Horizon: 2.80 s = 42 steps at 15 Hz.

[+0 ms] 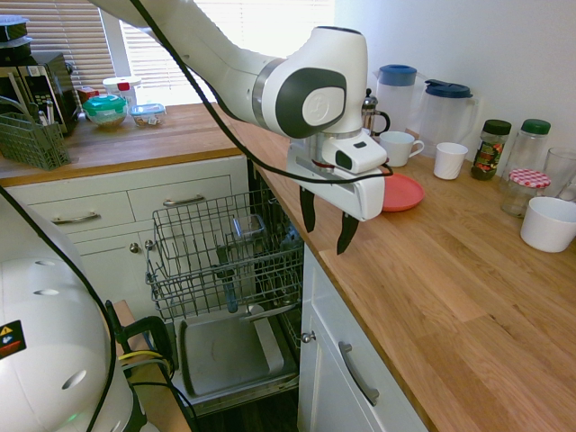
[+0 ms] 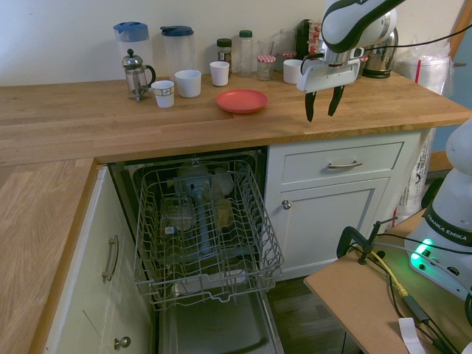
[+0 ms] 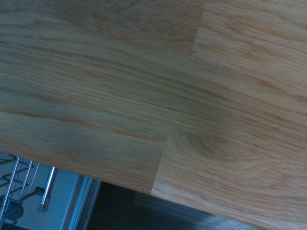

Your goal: Put the plate in the dishwasher

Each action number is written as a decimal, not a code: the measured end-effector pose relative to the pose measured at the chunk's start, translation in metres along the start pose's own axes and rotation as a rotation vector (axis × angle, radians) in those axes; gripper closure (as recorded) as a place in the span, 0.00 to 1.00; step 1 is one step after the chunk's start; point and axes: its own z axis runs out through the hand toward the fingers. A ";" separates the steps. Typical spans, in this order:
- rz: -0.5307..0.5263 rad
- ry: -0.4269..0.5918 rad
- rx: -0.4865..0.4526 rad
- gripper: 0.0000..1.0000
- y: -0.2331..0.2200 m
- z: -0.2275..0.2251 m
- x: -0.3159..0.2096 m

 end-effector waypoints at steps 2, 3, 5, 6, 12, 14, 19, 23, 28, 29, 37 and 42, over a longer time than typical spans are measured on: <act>0.000 0.000 0.001 0.00 0.000 0.000 0.000; 0.000 0.002 0.003 0.00 -0.002 -0.001 0.001; 0.005 0.007 0.025 0.00 -0.012 -0.010 0.009; 0.013 0.005 0.041 0.00 -0.021 -0.015 0.016; 0.122 -0.012 0.133 0.00 -0.081 -0.035 0.057; 0.187 -0.008 0.160 0.00 -0.102 -0.030 0.073; 0.351 -0.024 0.210 0.00 -0.131 -0.015 0.126; 0.403 -0.082 0.225 0.00 -0.146 0.003 0.160; 0.415 -0.133 0.249 0.00 -0.165 0.029 0.187; 0.414 -0.140 0.253 0.00 -0.169 0.034 0.190; 0.392 -0.172 0.270 1.00 -0.176 0.047 0.195; 0.376 -0.184 0.275 1.00 -0.176 0.050 0.196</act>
